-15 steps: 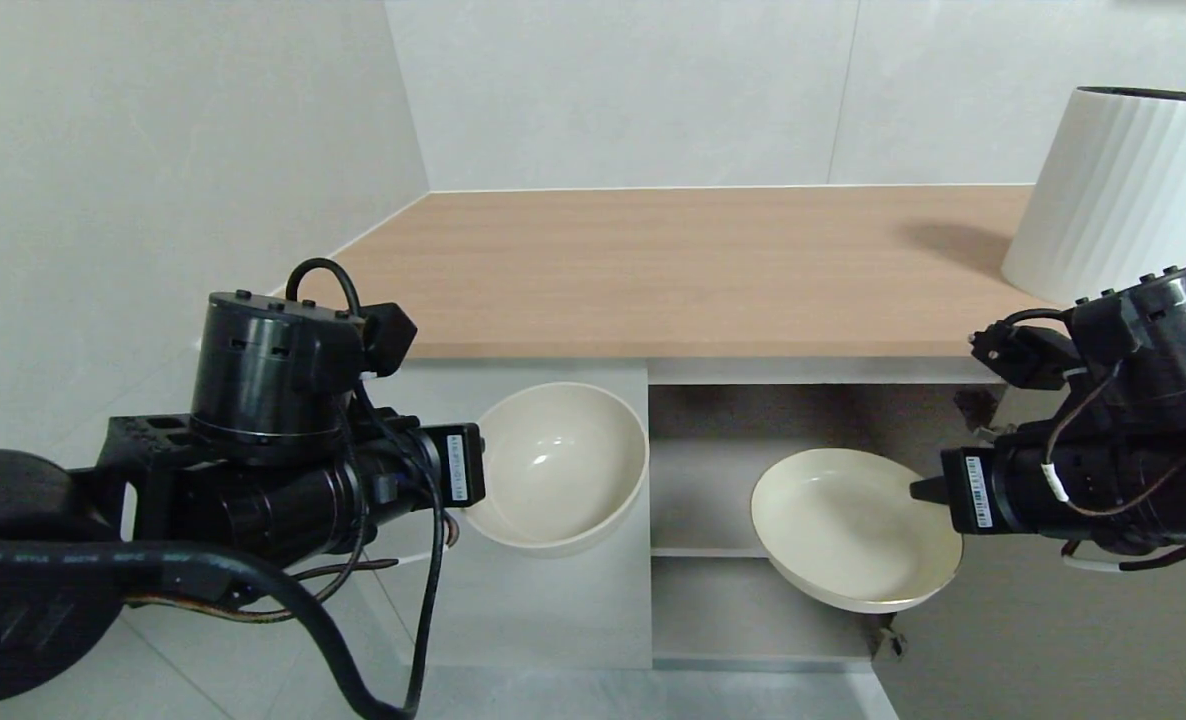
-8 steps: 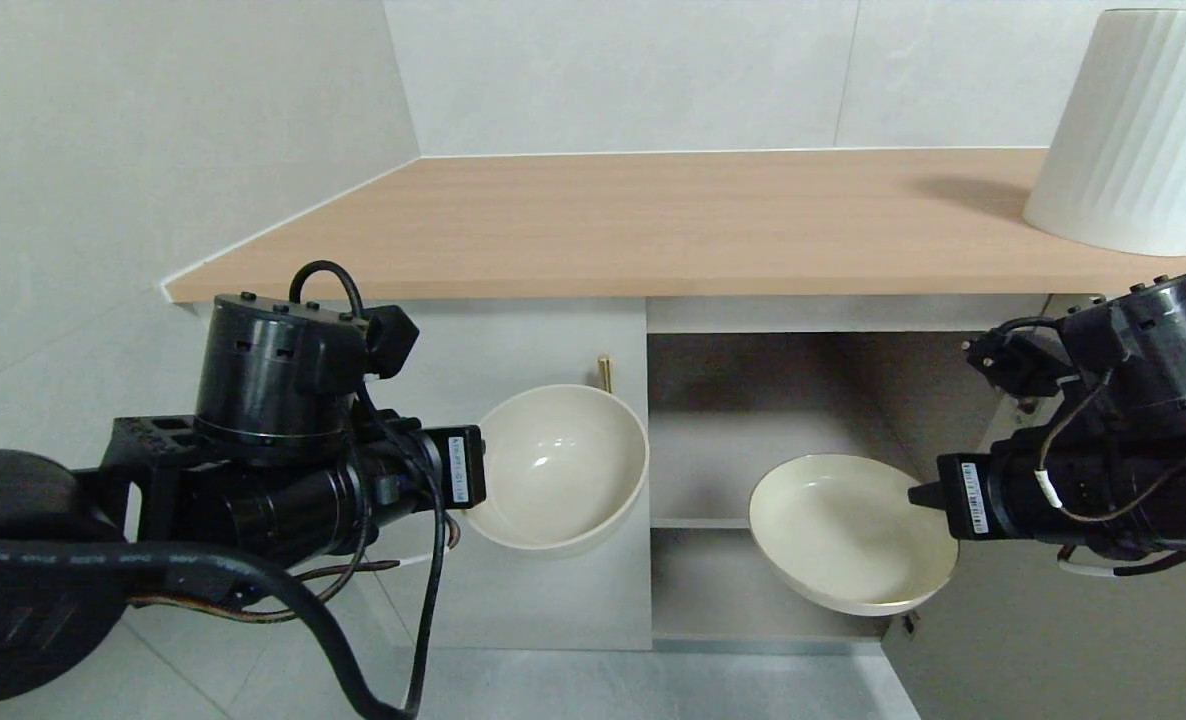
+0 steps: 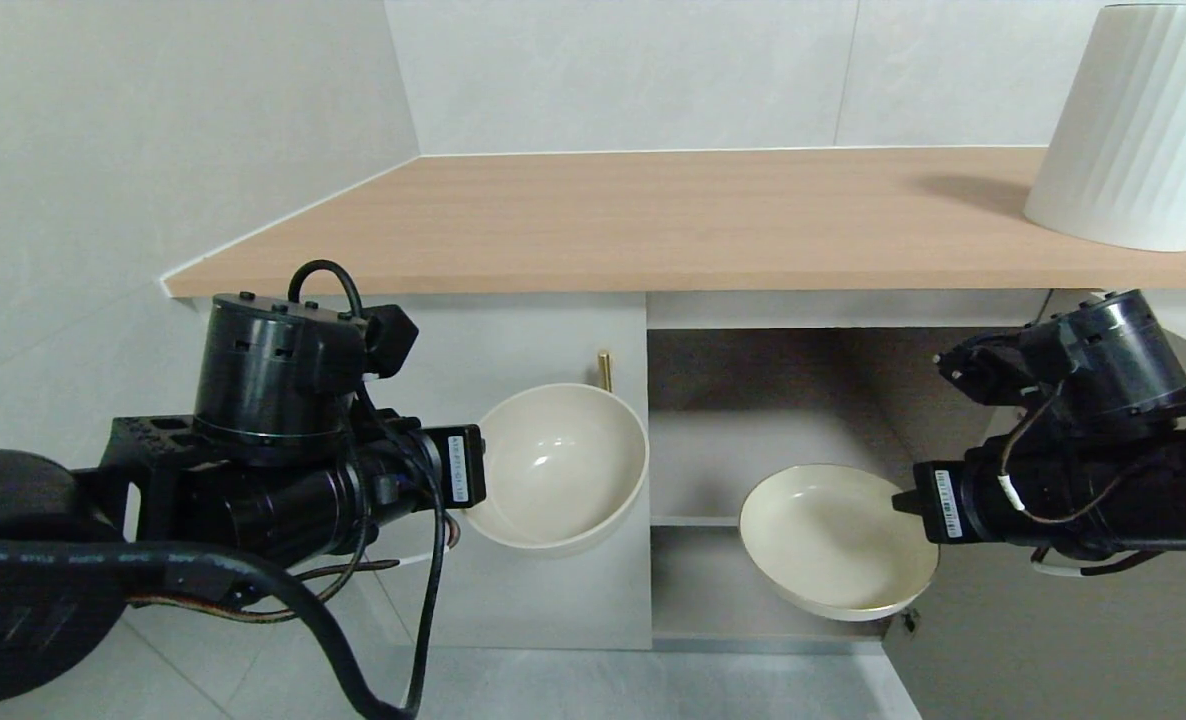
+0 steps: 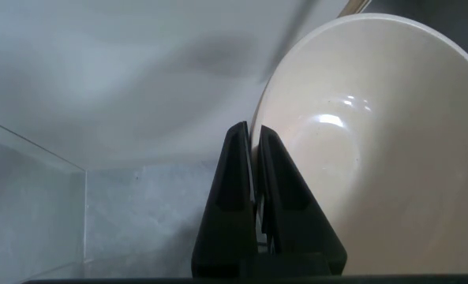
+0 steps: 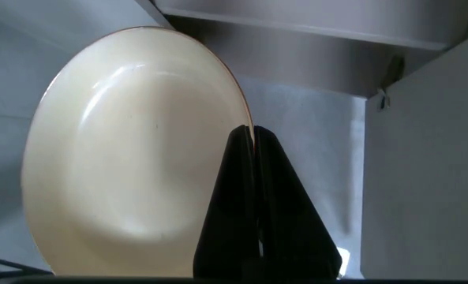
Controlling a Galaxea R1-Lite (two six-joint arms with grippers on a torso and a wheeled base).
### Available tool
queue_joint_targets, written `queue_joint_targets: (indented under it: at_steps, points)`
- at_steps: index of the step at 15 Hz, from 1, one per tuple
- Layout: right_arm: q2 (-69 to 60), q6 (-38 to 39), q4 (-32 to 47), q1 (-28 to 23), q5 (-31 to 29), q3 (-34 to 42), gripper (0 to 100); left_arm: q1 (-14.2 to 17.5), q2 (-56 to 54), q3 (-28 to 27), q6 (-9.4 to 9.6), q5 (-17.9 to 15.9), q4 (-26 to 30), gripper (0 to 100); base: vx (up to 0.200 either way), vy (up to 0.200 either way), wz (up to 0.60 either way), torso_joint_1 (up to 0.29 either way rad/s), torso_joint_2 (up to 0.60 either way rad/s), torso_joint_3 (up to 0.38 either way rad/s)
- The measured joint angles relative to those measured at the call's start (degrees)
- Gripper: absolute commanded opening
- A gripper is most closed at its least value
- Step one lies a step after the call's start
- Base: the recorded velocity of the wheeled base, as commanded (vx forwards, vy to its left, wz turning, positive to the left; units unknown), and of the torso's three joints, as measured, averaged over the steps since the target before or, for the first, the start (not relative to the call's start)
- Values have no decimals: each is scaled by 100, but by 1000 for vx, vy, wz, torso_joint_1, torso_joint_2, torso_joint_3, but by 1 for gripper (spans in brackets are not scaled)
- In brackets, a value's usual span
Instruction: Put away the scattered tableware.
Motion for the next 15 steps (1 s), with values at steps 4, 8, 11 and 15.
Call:
queue_joint_targets:
  at_steps: [4, 8, 11, 15]
  points:
    - [907, 118, -599, -16, -7, -26, 0, 0, 2, 0, 0, 0, 0, 0, 0, 0, 0, 0, 0, 0]
    - [2166, 614, -2185, -212, -148, -34, 0, -6, 9, 0, 2, 0, 0, 0, 0, 0, 0, 0, 0, 0]
    - [2933, 714, -3022, -451, -339, -17, 0, -11, 26, 0, 2, 0, -2, 0, 0, 0, 0, 0, 0, 0]
    - [3551, 903, -3960, -631, -825, -37, 0, -17, 44, 2, 0, 0, -2, 0, 0, 0, 0, 0, 0, 0]
